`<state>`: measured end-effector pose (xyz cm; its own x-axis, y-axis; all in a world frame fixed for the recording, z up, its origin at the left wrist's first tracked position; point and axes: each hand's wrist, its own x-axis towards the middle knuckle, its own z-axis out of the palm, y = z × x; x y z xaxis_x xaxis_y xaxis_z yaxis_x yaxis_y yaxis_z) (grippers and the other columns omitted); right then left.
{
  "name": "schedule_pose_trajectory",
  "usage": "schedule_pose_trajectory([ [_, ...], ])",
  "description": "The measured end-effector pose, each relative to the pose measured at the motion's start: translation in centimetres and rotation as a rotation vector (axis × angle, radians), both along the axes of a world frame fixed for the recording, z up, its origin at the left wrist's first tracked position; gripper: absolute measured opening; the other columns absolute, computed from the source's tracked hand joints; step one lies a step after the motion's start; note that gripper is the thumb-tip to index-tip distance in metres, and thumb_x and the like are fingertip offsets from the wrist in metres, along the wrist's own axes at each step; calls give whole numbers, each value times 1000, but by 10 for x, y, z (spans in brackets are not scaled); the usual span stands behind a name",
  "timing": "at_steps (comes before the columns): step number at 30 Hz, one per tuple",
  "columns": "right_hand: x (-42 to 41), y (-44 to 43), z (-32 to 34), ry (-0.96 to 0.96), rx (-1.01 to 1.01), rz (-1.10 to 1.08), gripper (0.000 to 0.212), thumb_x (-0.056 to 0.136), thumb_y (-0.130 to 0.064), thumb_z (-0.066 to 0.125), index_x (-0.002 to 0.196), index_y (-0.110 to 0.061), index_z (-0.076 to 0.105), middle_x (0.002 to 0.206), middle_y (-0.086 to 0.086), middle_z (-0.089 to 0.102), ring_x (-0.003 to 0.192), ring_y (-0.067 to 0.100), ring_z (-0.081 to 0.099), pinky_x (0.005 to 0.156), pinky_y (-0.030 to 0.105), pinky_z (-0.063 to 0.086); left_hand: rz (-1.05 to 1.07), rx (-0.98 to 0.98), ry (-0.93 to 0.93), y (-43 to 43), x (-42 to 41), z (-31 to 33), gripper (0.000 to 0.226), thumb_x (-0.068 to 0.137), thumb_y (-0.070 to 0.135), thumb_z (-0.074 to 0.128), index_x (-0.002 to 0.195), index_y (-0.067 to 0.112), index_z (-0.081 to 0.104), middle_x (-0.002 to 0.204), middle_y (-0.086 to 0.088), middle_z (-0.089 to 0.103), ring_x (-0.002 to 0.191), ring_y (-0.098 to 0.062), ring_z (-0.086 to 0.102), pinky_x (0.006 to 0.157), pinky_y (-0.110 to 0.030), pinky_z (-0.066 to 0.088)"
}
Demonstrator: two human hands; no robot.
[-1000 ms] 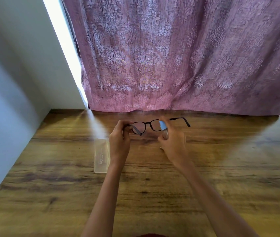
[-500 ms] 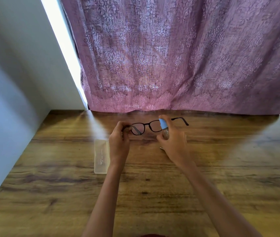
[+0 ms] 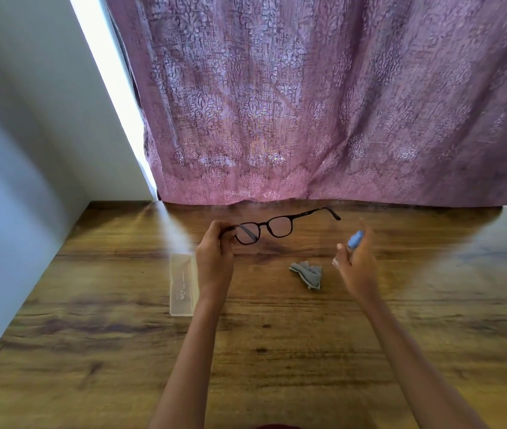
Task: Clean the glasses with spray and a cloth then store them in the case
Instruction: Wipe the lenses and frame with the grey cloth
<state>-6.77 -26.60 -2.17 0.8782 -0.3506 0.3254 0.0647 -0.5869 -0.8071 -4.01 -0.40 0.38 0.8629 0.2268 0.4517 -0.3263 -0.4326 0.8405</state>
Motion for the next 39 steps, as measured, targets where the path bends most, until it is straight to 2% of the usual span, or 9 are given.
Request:
schedule_pose_trajectory([
  [5, 1, -12, -15, 57, 46, -35, 58, 94, -4, 54, 144, -4, 24, 76, -7, 51, 61, 8, 55, 54, 10, 44, 22, 20, 4, -1, 1, -3, 27, 89, -1, 53, 91, 26, 54, 86, 5, 67, 78, -14, 63, 70, -36, 52],
  [10, -1, -11, -29, 121, 33, -54, 49, 95, -14, 56, 137, -9, 32, 90, 10, 60, 76, 26, 64, 62, 34, 53, 37, 22, 0, -1, 1, -4, 26, 88, -2, 52, 92, 23, 55, 85, 5, 67, 79, -14, 64, 70, -35, 51],
  [17, -3, -10, -39, 115, 27, -116, 62, 91, -16, 62, 142, -10, 28, 102, 5, 58, 88, 23, 62, 71, 34, 50, 28, 16, -10, 0, -1, -3, 21, 87, -5, 52, 94, 14, 58, 86, -1, 68, 80, -18, 64, 71, -38, 52],
  [21, -5, -6, -35, 35, -19, -169, 66, 86, -16, 69, 140, -4, 32, 119, 15, 56, 105, 26, 57, 85, 38, 51, 35, 13, -1, 0, -1, -3, 21, 86, -6, 53, 94, 13, 59, 86, 0, 68, 79, -16, 63, 70, -38, 51],
  [23, -6, -2, -31, -111, -217, -278, 56, 82, -16, 73, 127, 0, 45, 111, 17, 56, 99, 27, 55, 80, 33, 47, 34, 8, 3, 0, -1, -3, 21, 86, -6, 53, 94, 13, 58, 86, 0, 68, 79, -16, 63, 71, -37, 51],
  [25, -8, 6, -28, -222, -438, -393, 38, 82, -23, 70, 109, -4, 53, 97, 15, 56, 89, 30, 52, 74, 39, 41, 36, 6, 6, 0, -2, -2, 21, 86, -6, 53, 93, 13, 58, 86, -1, 68, 79, -17, 63, 71, -37, 51],
  [28, -11, 22, -29, -237, -603, -389, 27, 80, -31, 64, 98, -12, 55, 96, 11, 56, 88, 26, 46, 74, 37, 32, 31, 5, 10, 0, -1, -3, 20, 87, -6, 53, 94, 12, 58, 87, -1, 68, 80, -17, 63, 71, -37, 51],
  [35, -10, 16, -37, -55, -459, -206, 32, 81, -11, 74, 107, 3, 61, 96, 18, 62, 83, 30, 61, 64, 34, 51, 32, -9, 24, 3, -4, -2, 17, 90, -1, 53, 93, 15, 58, 86, 1, 68, 80, -11, 63, 71, -30, 51],
  [39, -7, 3, -33, -113, -400, -178, 15, 86, -12, 69, 84, 0, 60, 67, 4, 52, 56, 13, 44, 50, 14, 27, 34, -29, 33, 3, -4, -2, 22, 89, -2, 53, 93, 19, 58, 86, 0, 68, 80, -14, 64, 71, -32, 51],
])
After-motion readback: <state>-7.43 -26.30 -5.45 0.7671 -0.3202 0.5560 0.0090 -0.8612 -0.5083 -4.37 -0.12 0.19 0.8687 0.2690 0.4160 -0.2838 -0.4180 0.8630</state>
